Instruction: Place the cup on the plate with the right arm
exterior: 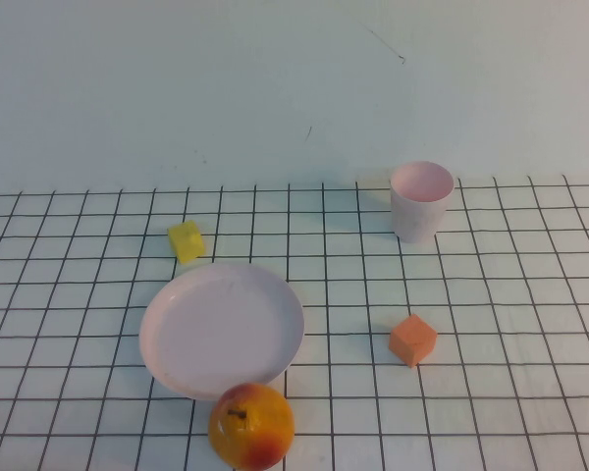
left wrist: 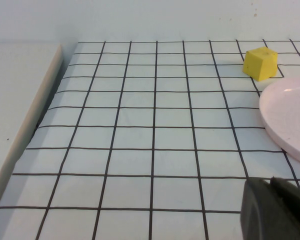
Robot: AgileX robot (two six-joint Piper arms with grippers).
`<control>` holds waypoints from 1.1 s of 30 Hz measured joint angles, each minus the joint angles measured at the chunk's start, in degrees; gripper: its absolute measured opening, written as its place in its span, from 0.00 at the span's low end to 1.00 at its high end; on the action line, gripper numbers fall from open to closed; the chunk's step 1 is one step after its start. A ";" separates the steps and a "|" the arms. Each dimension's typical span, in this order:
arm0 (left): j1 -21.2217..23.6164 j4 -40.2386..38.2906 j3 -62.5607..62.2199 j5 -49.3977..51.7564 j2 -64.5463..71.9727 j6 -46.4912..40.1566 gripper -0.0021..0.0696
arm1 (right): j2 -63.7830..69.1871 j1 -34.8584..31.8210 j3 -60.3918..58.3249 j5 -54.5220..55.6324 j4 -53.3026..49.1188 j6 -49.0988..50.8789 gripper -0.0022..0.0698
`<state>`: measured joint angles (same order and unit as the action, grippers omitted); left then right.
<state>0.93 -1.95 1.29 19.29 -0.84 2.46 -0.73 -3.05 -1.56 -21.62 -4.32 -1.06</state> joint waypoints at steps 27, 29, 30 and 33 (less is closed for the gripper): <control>0.00 0.00 0.00 0.00 0.00 0.00 0.03 | 0.00 0.00 -0.14 7.70 0.00 -0.94 0.03; 0.00 0.00 0.00 0.00 0.00 0.00 0.03 | 0.00 0.00 -0.14 16.28 0.00 -0.94 0.03; 0.00 0.00 0.00 0.00 0.00 0.00 0.03 | 0.00 0.00 -0.14 21.62 0.00 -0.94 0.03; 0.00 0.00 0.00 0.00 0.00 0.00 0.03 | 0.00 0.00 -0.14 36.47 -0.03 0.53 0.03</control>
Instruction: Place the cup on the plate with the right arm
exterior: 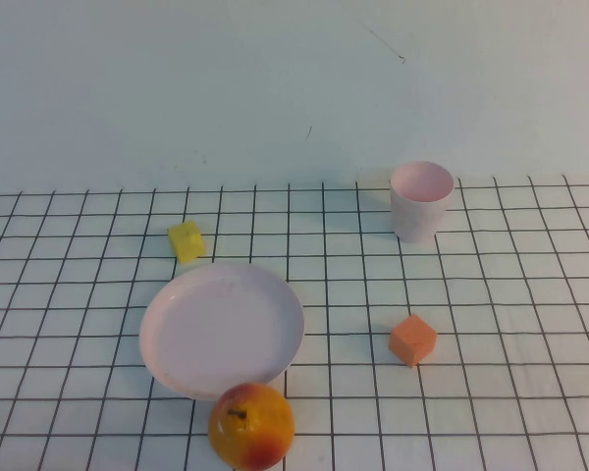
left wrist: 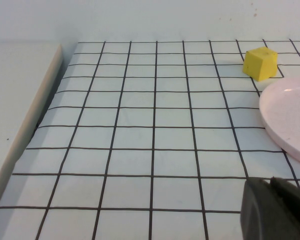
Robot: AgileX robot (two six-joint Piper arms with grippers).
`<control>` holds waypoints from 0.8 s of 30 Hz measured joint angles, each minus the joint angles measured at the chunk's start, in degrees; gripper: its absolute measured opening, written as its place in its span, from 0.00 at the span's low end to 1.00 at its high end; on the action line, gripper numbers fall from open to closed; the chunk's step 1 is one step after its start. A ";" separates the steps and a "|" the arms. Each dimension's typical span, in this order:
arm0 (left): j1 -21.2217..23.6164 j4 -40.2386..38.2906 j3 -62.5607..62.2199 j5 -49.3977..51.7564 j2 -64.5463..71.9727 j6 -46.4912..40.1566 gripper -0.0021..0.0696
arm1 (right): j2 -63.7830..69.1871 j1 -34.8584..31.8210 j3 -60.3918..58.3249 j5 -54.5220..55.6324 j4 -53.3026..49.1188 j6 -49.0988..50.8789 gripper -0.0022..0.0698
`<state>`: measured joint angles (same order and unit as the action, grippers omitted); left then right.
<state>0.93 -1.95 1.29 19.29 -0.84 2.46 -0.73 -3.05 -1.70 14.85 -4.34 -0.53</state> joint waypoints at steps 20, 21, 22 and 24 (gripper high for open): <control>0.00 0.00 0.00 0.00 0.00 0.00 0.03 | 0.00 0.00 14.79 2.43 0.29 5.53 0.03; 0.00 0.00 0.00 0.00 0.00 0.00 0.03 | 0.49 0.00 17.06 -0.52 0.29 5.65 0.03; 0.00 0.00 0.00 0.00 0.00 0.00 0.03 | 1.17 0.00 19.29 -3.20 0.29 5.76 0.03; 0.00 0.00 0.00 0.00 0.00 0.00 0.03 | 3.23 0.00 23.50 -8.47 0.29 5.74 0.03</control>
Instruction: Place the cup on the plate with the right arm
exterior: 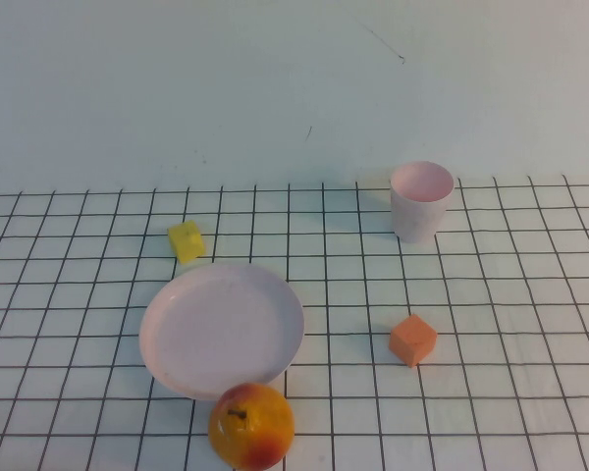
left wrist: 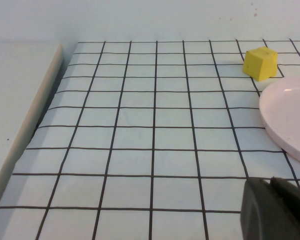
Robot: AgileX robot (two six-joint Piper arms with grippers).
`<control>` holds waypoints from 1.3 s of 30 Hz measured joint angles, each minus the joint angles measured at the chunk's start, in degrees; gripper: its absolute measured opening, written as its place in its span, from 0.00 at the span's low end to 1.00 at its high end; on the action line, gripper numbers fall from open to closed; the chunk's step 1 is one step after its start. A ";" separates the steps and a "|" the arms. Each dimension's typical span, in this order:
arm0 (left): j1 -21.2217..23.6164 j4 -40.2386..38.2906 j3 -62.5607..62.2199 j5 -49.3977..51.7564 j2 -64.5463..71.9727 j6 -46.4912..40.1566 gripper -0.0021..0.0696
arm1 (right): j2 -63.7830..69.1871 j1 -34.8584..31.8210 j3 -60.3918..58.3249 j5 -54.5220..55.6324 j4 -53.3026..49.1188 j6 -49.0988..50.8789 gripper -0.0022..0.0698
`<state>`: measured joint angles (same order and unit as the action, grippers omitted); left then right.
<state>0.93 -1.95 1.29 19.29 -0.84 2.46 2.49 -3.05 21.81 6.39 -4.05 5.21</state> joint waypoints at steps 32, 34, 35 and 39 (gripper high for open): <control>0.00 0.00 0.00 0.00 0.00 0.00 0.03 | 70.34 0.00 37.18 -46.09 24.31 -35.44 0.03; 0.00 0.00 0.00 0.00 0.00 0.00 0.02 | 75.98 0.00 42.08 -49.40 28.94 -40.44 0.03; 0.00 0.00 0.00 0.00 0.00 0.00 0.02 | 78.12 0.13 44.07 -50.44 30.26 -41.61 0.03; 0.00 0.00 0.00 0.00 0.00 0.00 0.02 | 87.86 2.21 54.30 -53.22 31.97 -43.29 0.03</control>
<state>0.93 -1.95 1.29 19.29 -0.84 2.46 90.36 -0.84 76.11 -46.84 27.92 -38.08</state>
